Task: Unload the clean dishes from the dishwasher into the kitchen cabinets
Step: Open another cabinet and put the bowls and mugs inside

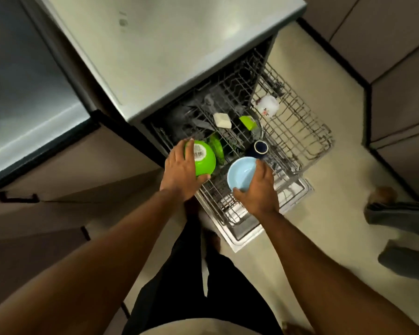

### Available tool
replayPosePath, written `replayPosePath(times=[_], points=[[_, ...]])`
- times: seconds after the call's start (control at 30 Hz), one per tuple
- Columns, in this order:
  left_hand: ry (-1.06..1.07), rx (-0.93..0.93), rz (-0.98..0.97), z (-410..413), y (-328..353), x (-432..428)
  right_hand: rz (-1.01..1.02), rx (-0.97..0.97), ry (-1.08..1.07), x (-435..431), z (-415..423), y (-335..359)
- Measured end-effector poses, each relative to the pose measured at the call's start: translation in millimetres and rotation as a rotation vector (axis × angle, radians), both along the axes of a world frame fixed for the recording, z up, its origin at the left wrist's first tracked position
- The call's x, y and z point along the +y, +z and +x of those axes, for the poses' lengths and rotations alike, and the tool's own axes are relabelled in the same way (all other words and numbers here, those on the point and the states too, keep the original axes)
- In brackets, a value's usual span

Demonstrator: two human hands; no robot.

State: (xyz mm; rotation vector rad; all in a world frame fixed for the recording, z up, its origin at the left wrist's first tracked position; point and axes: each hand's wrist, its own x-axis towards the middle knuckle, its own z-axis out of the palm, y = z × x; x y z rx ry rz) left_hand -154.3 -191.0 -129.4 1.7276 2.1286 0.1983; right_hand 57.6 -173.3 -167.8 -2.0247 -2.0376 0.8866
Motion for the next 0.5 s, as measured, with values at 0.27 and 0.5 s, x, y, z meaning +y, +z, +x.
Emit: replayPosePath(times=[0.27, 0.5], points=[[0.148, 0.045, 0.063, -21.7, 50.8, -78.1, 0.138, -0.001, 0.299, -37.0, -30.3, 44.6], [0.374, 0.103, 0.168, -61.8, 86.0, -149.0, 0.314, -0.038, 0.618, -54.1, -93.5, 83.5]])
